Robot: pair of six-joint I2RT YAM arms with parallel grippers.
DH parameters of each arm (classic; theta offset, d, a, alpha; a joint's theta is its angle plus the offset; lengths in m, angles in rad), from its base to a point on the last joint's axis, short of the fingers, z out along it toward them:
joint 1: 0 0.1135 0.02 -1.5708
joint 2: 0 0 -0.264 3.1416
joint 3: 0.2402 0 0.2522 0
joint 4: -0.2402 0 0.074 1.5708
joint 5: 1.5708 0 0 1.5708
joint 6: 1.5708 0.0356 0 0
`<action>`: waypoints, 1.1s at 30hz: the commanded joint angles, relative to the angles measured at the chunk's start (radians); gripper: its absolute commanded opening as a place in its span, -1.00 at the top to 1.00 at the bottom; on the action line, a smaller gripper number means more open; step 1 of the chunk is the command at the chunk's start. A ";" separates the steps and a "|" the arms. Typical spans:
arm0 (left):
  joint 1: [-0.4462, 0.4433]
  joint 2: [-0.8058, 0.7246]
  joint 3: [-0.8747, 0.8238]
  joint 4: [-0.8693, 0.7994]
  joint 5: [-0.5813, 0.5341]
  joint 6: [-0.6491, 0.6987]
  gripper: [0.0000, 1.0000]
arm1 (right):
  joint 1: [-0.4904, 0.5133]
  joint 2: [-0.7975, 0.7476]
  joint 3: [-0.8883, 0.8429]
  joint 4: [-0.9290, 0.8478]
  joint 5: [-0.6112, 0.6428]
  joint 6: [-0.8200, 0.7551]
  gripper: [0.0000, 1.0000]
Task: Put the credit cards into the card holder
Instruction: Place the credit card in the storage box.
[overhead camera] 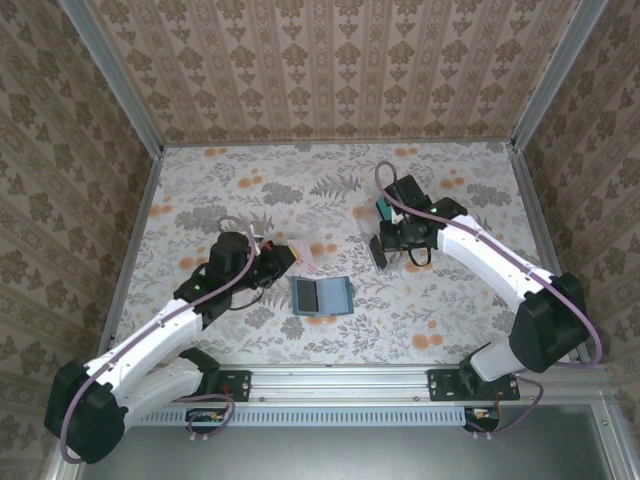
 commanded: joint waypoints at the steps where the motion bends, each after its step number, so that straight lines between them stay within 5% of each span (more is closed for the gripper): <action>1: -0.010 0.008 0.003 -0.015 -0.007 0.043 1.00 | 0.010 0.019 0.019 -0.053 0.110 -0.092 0.86; 33: -0.036 0.014 -0.032 0.019 -0.027 0.027 1.00 | 0.017 0.187 0.008 0.073 0.191 -0.178 0.73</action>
